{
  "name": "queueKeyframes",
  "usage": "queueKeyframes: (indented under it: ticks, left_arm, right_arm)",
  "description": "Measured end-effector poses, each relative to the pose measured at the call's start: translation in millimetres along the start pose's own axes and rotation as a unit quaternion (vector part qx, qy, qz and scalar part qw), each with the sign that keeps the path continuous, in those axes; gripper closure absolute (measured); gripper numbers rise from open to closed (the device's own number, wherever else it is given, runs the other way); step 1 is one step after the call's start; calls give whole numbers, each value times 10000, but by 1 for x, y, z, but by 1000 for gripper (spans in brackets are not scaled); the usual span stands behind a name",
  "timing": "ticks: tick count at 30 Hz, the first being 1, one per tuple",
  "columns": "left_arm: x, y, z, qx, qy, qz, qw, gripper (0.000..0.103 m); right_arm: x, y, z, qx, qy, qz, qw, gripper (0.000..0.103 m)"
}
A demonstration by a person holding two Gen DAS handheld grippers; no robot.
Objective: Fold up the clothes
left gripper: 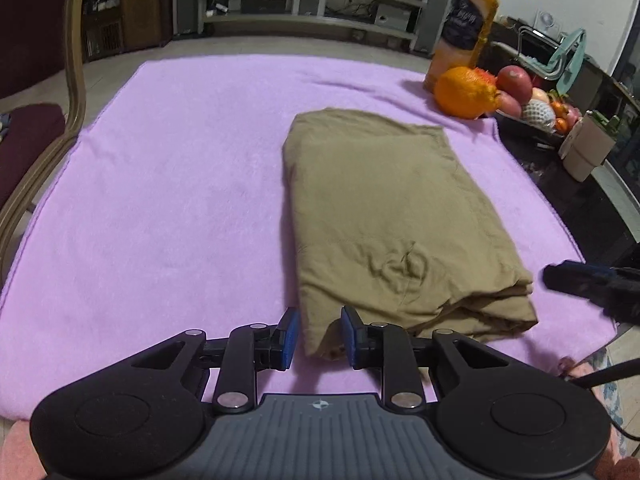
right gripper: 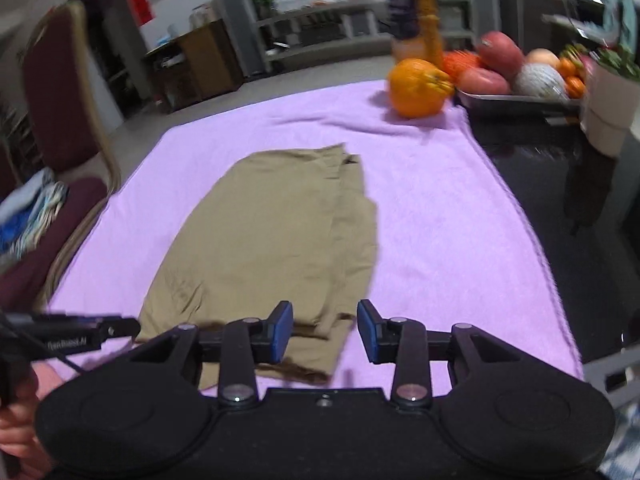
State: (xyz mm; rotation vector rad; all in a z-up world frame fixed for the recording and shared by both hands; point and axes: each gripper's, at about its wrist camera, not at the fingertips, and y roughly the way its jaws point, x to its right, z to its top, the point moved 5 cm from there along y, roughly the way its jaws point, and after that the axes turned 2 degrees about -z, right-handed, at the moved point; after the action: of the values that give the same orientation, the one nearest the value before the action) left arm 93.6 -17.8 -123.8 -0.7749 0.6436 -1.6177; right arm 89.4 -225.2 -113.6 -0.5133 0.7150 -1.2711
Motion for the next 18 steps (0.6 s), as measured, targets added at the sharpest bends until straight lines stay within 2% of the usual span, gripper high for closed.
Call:
queueKeyframes:
  ticks: [4, 6, 11, 18]
  left_arm:
    - [19, 18, 11, 404, 466, 210, 9979, 79]
    - [25, 35, 10, 328, 656, 320, 9968, 83]
    - [23, 42, -3, 167, 705, 323, 9968, 84]
    - [13, 13, -12, 312, 467, 195, 9982, 83]
  right_arm:
    - [-26, 22, 5, 177, -579, 58, 9981, 68]
    - [-30, 37, 7, 188, -624, 83, 9978, 69]
    - [-14, 57, -16, -150, -723, -352, 9966, 69]
    - [-2, 32, -25, -194, -244, -253, 9992, 69]
